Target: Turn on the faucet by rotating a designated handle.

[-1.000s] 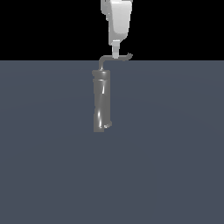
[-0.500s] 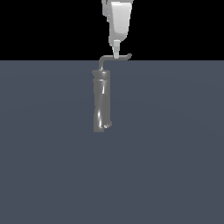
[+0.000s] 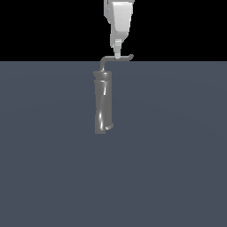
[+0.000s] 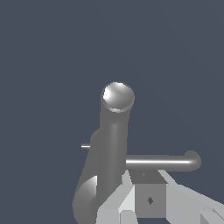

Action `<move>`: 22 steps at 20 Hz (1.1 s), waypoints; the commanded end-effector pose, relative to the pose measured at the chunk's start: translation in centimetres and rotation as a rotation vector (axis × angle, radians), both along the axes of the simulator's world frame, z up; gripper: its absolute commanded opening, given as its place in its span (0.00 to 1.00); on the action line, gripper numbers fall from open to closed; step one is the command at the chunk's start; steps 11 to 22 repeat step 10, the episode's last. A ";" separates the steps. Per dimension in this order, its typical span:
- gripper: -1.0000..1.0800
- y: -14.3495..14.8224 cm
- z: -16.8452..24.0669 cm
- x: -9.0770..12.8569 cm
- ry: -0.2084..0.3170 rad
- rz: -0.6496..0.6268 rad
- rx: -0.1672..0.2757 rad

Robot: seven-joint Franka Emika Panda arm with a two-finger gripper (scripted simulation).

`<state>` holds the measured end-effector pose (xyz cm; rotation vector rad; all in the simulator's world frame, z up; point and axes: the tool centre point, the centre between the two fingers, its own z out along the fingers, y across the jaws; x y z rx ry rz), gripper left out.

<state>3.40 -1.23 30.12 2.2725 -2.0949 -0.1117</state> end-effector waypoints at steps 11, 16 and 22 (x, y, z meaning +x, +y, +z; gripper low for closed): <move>0.00 -3.8 0.0 5.8 -0.086 -0.052 -0.015; 0.00 -3.8 0.0 5.8 -0.086 -0.052 -0.015; 0.00 -3.8 0.0 5.8 -0.086 -0.052 -0.015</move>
